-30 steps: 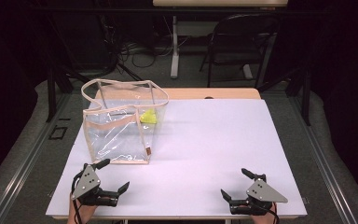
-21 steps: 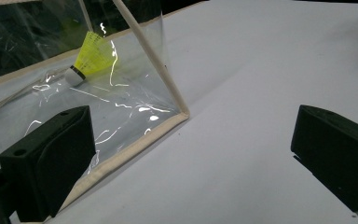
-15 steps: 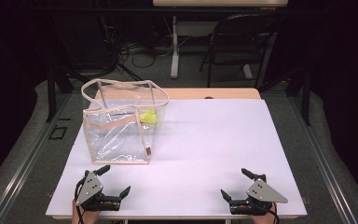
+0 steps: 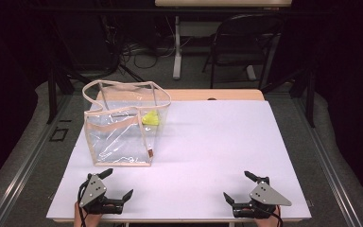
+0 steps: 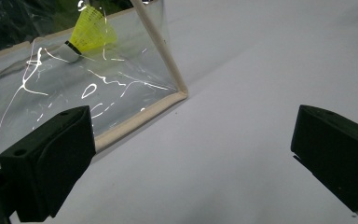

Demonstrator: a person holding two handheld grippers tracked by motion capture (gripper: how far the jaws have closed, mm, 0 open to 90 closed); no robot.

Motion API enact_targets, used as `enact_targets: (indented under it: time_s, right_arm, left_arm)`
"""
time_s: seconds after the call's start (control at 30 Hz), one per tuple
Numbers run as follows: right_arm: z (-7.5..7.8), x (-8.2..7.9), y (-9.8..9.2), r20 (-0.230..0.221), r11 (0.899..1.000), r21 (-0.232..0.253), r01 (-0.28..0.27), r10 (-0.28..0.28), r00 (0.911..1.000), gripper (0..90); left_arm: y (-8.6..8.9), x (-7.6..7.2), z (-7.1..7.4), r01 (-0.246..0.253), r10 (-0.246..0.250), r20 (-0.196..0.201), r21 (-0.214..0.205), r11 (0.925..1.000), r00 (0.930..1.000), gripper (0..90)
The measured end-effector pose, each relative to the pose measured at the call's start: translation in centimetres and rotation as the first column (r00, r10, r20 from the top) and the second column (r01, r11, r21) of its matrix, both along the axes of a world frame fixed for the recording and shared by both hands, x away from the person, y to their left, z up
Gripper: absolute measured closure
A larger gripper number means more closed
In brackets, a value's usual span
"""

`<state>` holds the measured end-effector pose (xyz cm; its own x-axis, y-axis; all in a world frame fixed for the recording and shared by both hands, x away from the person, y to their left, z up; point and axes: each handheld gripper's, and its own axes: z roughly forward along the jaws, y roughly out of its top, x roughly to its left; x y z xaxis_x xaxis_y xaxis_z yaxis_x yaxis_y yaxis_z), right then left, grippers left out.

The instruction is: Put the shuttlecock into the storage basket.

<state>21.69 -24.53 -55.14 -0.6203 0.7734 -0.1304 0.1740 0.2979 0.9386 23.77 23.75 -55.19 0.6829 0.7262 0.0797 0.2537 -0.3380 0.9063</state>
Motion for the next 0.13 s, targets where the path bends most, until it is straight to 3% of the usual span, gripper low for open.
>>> enact_targets:
  time_s: [0.13]
  right_arm:
    - [0.01,0.02,0.0,-0.001,1.0,0.001,-0.006,0.006,1.0,1.6]
  left_arm:
    - [-0.11,0.13,-0.01,0.002,-0.002,-0.006,0.009,1.0,1.0,0.0]
